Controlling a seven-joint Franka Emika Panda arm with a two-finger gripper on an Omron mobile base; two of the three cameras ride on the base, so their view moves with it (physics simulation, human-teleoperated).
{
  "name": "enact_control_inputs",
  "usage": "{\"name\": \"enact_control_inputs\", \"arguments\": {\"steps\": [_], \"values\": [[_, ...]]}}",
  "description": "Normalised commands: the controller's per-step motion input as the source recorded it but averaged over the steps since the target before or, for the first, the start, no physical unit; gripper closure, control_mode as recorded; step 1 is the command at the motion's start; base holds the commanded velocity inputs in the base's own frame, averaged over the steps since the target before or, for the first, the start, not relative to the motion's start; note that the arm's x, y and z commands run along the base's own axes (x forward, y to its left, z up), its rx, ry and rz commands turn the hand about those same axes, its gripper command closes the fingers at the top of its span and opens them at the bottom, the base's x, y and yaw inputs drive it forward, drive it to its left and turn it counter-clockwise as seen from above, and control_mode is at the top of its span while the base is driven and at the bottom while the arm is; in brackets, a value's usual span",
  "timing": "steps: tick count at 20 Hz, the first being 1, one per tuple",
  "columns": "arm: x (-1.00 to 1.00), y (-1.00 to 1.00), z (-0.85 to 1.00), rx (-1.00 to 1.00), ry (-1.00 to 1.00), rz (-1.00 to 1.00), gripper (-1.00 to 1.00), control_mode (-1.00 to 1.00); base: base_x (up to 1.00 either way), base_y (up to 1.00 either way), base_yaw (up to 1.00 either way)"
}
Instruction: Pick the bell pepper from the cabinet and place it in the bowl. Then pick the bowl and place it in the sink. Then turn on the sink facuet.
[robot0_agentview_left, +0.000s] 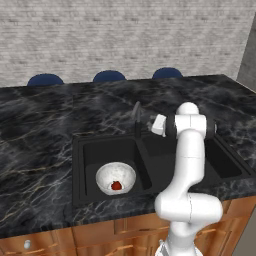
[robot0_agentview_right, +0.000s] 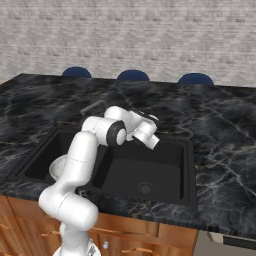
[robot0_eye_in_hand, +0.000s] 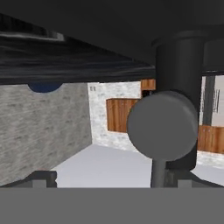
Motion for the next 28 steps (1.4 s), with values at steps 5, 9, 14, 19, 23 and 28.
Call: {"name": "enact_control_inputs", "arguments": {"steps": [5, 9, 14, 19, 23, 28], "values": [[0.19, 0.03, -0.02, -0.03, 0.06, -0.05, -1.0, -1.0, 0.0, 0.0, 0.0], [0.27, 0.0, -0.01, -0.04, 0.14, -0.14, -1.0, -1.0, 0.0, 0.0, 0.0], [0.19, 0.0, -0.16, -0.09, 0.17, -0.16, -1.0, -1.0, 0.0, 0.0, 0.0], [0.02, -0.01, -0.03, -0.07, 0.12, -0.17, -1.0, -1.0, 0.0, 0.0, 0.0], [0.0, -0.17, 0.0, 0.0, 0.1, -0.15, 1.0, -1.0, 0.0, 0.0, 0.0], [0.0, -0.43, -0.05, 0.0, 0.11, -0.13, 1.0, -1.0, 0.0, 0.0, 0.0]]}}
